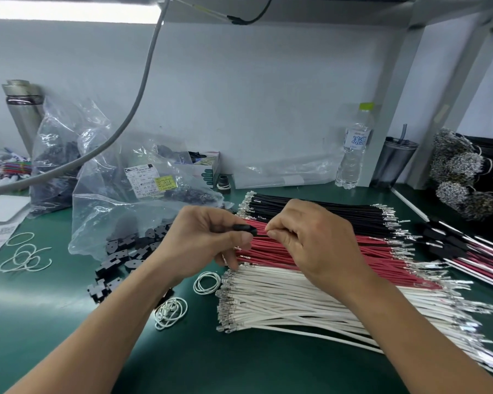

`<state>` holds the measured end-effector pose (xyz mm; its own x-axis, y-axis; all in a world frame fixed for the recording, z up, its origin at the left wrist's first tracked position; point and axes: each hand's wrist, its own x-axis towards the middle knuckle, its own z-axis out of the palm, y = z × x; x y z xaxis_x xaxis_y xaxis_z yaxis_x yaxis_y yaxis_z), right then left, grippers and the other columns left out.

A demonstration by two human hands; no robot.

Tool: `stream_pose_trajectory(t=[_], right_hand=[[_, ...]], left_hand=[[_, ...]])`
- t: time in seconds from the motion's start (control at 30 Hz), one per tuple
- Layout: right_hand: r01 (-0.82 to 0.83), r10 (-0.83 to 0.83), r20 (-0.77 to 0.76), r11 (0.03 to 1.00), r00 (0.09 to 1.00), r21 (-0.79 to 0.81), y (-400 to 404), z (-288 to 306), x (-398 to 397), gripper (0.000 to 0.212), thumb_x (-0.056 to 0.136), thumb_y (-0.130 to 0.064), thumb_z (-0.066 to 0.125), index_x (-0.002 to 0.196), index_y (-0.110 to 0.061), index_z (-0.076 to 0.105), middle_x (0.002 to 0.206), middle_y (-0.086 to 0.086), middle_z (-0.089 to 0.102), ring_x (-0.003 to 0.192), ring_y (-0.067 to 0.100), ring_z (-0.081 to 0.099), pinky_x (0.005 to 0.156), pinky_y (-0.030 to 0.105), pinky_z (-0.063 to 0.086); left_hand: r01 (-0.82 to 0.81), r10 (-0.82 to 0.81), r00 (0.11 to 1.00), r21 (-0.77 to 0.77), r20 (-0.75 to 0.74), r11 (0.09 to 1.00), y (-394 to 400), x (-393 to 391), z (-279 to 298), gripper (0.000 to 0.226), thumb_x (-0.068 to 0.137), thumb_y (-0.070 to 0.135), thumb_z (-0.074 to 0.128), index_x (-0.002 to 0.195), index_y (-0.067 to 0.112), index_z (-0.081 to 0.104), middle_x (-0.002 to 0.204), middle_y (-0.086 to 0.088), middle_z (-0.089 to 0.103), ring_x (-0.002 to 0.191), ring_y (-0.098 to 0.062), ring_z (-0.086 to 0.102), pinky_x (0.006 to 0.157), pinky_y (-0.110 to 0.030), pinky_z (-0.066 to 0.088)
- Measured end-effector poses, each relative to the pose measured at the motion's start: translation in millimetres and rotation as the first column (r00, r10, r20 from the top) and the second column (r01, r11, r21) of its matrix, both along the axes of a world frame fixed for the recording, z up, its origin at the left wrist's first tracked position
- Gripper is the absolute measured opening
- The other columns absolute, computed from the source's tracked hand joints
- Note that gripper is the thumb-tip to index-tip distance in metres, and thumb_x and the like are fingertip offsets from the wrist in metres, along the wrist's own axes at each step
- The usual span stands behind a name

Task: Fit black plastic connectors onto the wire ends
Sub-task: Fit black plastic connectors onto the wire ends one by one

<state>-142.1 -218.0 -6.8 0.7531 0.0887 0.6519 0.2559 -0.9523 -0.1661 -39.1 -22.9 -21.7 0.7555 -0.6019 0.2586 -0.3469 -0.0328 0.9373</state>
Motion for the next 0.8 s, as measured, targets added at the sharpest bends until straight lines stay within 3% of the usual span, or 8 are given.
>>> stream_pose_trajectory(t=[0.1, 0.2, 0.27, 0.47, 0.63, 0.73, 0.8], right_hand=[[0.017, -0.017, 0.005, 0.999, 1.0, -0.051, -1.8, 8.1, -7.1, 0.008, 0.087, -0.039, 0.073, 0.091, -0.032, 0.069, 0.089, -0.018, 0.055, 0.087, 0.004, 0.049, 0.068, 0.025, 0.044], [-0.02, 0.004, -0.302, 0.999, 0.953, -0.048, 3.5, -1.4, -15.2, 0.024, 0.082, -0.059, 0.069, 0.09, -0.037, 0.068, 0.089, -0.024, 0.056, 0.089, -0.004, 0.05, 0.078, 0.028, 0.047], [-0.001, -0.004, -0.418, 1.0, 0.908, -0.012, 7.1, -10.9, -19.1, 0.026, 0.082, -0.06, 0.069, 0.093, -0.037, 0.069, 0.09, -0.024, 0.058, 0.088, -0.005, 0.052, 0.078, 0.028, 0.046], [0.01, 0.031, -0.417, 0.995, 0.908, 0.096, 9.7, -11.7, -17.7, 0.012, 0.082, -0.043, 0.076, 0.079, -0.036, 0.066, 0.087, -0.024, 0.06, 0.087, -0.005, 0.056, 0.079, 0.028, 0.049], [0.041, 0.079, -0.404, 0.959, 0.911, 0.28, 2.0, -9.2, -17.8, 0.008, 0.083, -0.036, 0.077, 0.076, -0.035, 0.072, 0.082, -0.024, 0.067, 0.08, -0.003, 0.062, 0.074, 0.028, 0.052], [0.033, 0.059, -0.41, 0.976, 0.91, 0.214, 8.4, -12.4, -16.8, 0.013, 0.083, -0.049, 0.074, 0.089, -0.038, 0.073, 0.085, -0.025, 0.066, 0.082, -0.006, 0.06, 0.072, 0.023, 0.049], [0.016, 0.052, -0.416, 0.987, 0.908, 0.159, 13.8, -16.3, -15.2, 0.012, 0.084, -0.049, 0.073, 0.088, -0.038, 0.073, 0.085, -0.024, 0.063, 0.081, -0.007, 0.057, 0.072, 0.022, 0.045]], left_hand=[[-0.041, 0.041, 0.999, -0.005, -0.008, 0.999, 1.2, 3.7, -3.4, 0.011, 0.081, 0.017, 0.084, 0.092, 0.018, 0.082, 0.081, -0.012, 0.079, 0.055, -0.026, 0.073, 0.049, -0.025, 0.055], [-0.094, 0.093, 0.995, -0.022, -0.02, 0.995, 1.6, 7.8, -6.7, 0.011, 0.081, 0.016, 0.085, 0.091, 0.021, 0.082, 0.077, -0.011, 0.078, 0.053, -0.024, 0.072, 0.048, -0.024, 0.055], [-0.084, 0.083, 0.996, -0.025, -0.015, 0.996, 0.3, 7.3, -8.0, 0.011, 0.081, 0.018, 0.085, 0.091, 0.022, 0.082, 0.077, -0.011, 0.078, 0.054, -0.024, 0.072, 0.048, -0.025, 0.055], [-0.079, 0.079, 0.997, -0.013, -0.016, 0.997, -0.9, 7.0, -9.0, 0.012, 0.081, 0.02, 0.085, 0.093, 0.022, 0.082, 0.08, -0.011, 0.079, 0.055, -0.024, 0.072, 0.05, -0.028, 0.056], [-0.109, 0.108, 0.993, -0.038, -0.045, 0.993, 0.4, 8.6, -7.8, 0.013, 0.081, 0.013, 0.085, 0.091, 0.021, 0.082, 0.078, -0.013, 0.078, 0.053, -0.022, 0.071, 0.048, -0.024, 0.056], [-0.12, 0.118, 0.992, -0.043, -0.049, 0.992, 0.3, 7.8, -6.8, 0.012, 0.081, 0.012, 0.085, 0.09, 0.02, 0.082, 0.077, -0.013, 0.078, 0.052, -0.021, 0.07, 0.048, -0.025, 0.056], [-0.124, 0.121, 0.991, -0.046, -0.054, 0.991, 0.1, 8.0, -6.9, 0.012, 0.08, 0.012, 0.085, 0.09, 0.018, 0.082, 0.077, -0.013, 0.078, 0.052, -0.021, 0.07, 0.048, -0.025, 0.056]])
